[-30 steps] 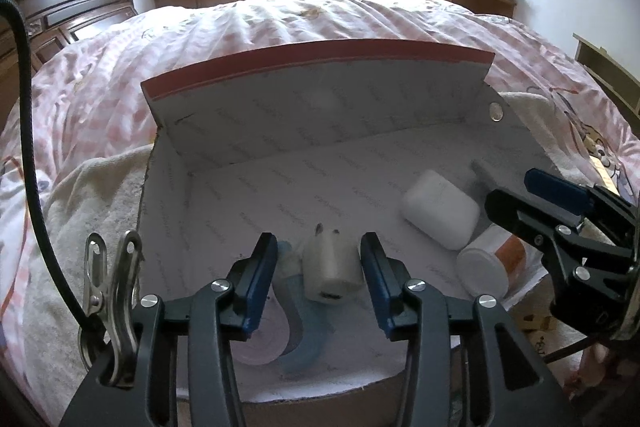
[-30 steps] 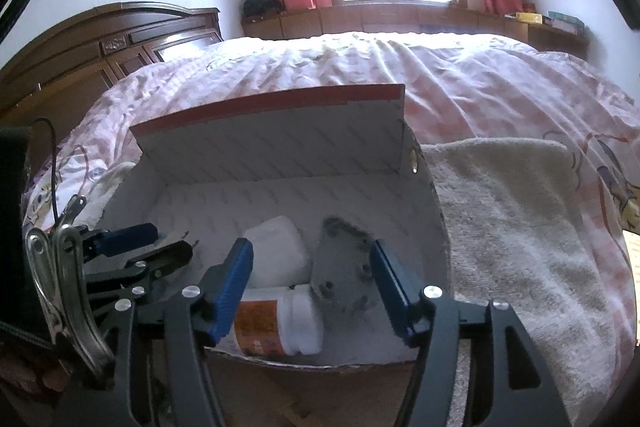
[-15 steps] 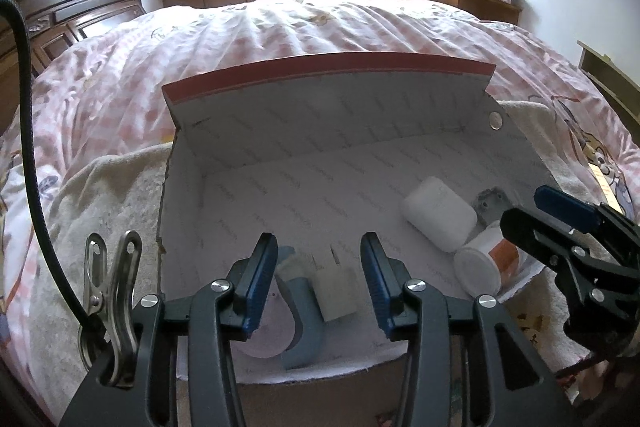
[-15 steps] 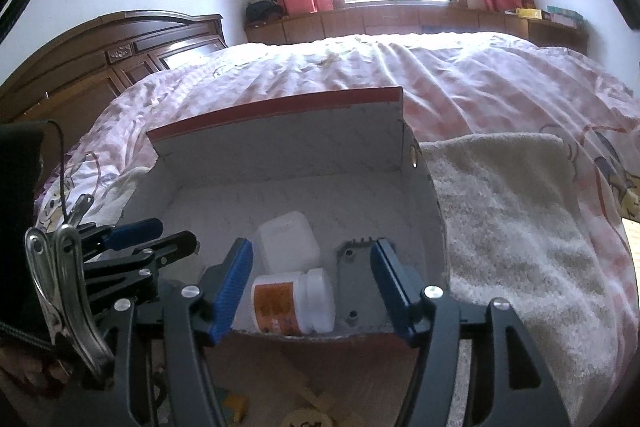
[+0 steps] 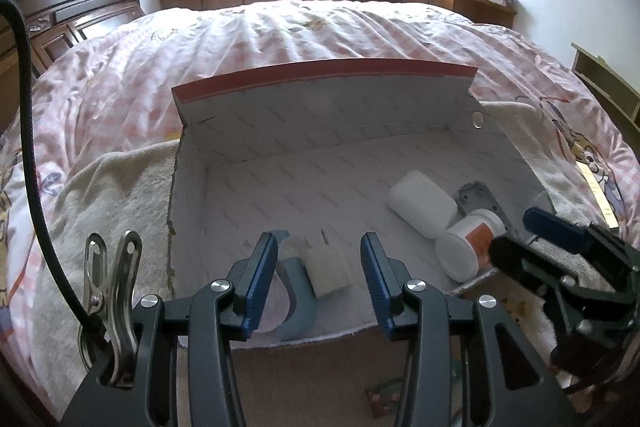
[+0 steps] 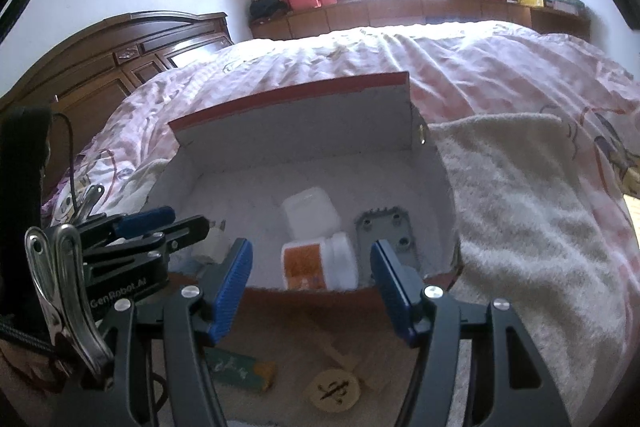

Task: Organize rigid objects
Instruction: 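Withdraw both tools from the box back toward the pile, then grasp the green printed tube with the left tool, then lift the green tube with the left tool while the right tool grasps the wooden disc, then carry the green tube and wooden disc over the cardboard box, then open both tools to drop the tube and disc into the box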

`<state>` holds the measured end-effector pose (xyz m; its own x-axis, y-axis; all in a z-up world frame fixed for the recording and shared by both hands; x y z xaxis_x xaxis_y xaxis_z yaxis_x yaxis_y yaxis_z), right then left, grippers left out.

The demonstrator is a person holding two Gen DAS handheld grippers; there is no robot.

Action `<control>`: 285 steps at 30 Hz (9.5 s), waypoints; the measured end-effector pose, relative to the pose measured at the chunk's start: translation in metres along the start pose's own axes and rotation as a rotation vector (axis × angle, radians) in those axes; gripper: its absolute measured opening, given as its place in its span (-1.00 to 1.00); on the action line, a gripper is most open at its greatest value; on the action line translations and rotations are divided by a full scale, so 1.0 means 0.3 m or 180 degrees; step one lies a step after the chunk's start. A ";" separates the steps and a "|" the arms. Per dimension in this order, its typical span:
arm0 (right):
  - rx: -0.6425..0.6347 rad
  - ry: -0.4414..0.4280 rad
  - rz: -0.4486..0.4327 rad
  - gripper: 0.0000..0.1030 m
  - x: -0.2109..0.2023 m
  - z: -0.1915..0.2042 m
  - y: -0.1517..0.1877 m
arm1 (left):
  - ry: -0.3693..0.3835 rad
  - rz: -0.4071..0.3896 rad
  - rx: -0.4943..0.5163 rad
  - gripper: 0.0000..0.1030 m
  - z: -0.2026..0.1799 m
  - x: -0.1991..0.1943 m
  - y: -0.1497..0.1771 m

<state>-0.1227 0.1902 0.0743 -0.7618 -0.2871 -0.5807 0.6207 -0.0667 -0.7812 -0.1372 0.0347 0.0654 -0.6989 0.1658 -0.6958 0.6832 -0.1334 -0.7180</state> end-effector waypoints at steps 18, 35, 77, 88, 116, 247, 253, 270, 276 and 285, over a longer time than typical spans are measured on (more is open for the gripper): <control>0.0017 0.0006 0.0090 0.26 -0.075 0.010 0.058 | 0.0077 -0.0046 0.0091 -0.14 -0.033 -0.096 0.048; -0.0013 0.0003 0.0249 0.26 -0.146 0.008 0.153 | 0.0143 -0.0076 0.0092 -0.14 -0.047 -0.155 0.076; 0.0220 -0.0015 0.0427 0.26 -0.176 -0.118 0.300 | 0.0186 0.0428 0.0107 0.52 -0.243 -0.044 0.264; 0.0259 -0.0053 0.0440 0.26 -0.169 -0.128 0.307 | -0.0027 0.0382 0.0052 0.52 -0.237 -0.048 0.265; 0.0292 0.0004 0.0446 0.26 -0.159 -0.123 0.312 | -0.0164 0.0354 -0.0010 0.62 -0.166 -0.055 0.286; 0.0047 0.0198 0.0021 -0.36 -0.075 -0.090 0.010 | -0.0148 -0.0014 -0.0126 0.63 0.053 0.100 0.026; 0.0004 0.0182 0.0023 -0.36 -0.058 -0.080 -0.019 | -0.0152 0.0010 -0.0118 0.63 0.049 0.111 0.026; -0.0121 0.0237 0.0200 -0.36 0.129 -0.093 -0.128 | -0.0176 -0.0057 -0.0128 0.63 0.049 0.117 0.027; -0.0111 0.0293 0.0279 -0.25 0.176 -0.098 -0.135 | -0.0172 -0.0073 -0.0125 0.63 0.050 0.120 0.029; -0.0145 0.0279 0.0203 0.27 0.158 -0.080 -0.130 | -0.0172 -0.0076 -0.0120 0.63 0.051 0.121 0.030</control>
<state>-0.1874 0.2021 0.0719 -0.7356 -0.2046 -0.6458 0.6608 -0.0068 -0.7505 -0.1596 0.0248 0.0334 -0.7248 0.1153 -0.6793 0.6730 -0.0930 -0.7338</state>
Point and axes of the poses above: each gripper's, at about its wrist camera, not at the fingertips, and x roughly the way its jaws point, z to its left, y to its underside, the point moved 2 cm from there along x, roughly the way its jaws point
